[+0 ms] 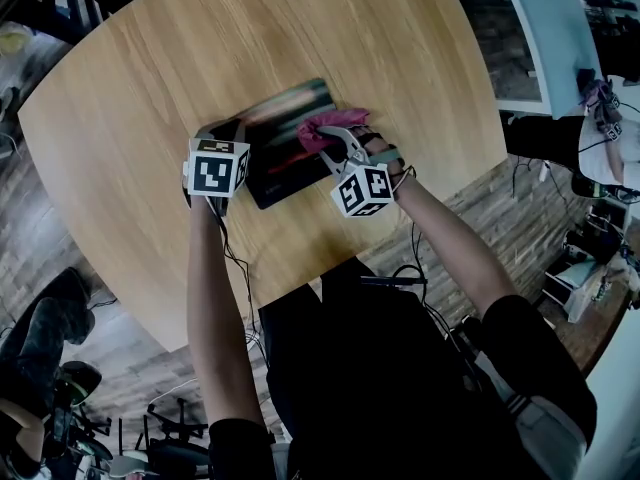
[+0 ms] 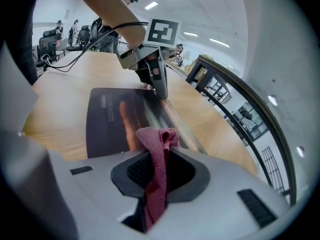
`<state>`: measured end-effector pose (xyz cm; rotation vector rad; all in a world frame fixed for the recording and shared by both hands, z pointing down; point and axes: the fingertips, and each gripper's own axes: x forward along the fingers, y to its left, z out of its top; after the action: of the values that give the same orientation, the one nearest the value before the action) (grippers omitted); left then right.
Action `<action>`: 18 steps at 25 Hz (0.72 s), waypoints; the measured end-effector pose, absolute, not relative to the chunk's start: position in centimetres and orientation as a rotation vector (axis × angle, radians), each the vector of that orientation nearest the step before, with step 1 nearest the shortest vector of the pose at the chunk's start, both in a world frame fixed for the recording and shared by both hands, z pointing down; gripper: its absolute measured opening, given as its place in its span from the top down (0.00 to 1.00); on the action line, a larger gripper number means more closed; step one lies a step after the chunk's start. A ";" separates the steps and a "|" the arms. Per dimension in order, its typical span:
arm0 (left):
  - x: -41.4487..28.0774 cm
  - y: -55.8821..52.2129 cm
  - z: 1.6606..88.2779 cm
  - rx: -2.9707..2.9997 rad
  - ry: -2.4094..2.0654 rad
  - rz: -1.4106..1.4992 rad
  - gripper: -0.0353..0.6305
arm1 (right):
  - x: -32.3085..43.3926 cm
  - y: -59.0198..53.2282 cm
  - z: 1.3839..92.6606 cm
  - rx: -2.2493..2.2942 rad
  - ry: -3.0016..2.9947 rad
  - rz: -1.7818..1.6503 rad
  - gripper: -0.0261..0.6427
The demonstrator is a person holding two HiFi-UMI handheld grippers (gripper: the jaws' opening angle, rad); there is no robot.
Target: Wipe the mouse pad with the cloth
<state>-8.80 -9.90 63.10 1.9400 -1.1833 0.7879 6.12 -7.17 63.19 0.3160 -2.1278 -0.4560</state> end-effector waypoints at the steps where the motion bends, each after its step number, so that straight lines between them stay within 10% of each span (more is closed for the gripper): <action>1: -8.8 -9.9 63.1 1.940 -1.185 0.787 0.91 | 6.3 -6.9 63.2 0.331 -2.126 -0.441 0.87; 18: -9.0 -9.9 63.2 1.933 -1.198 0.785 0.91 | 8.7 -4.1 63.3 0.587 -2.095 -0.017 0.86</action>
<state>-9.00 -9.89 63.22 1.9335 -1.1977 0.7848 8.66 -4.15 63.31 0.5867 -2.0950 -0.0174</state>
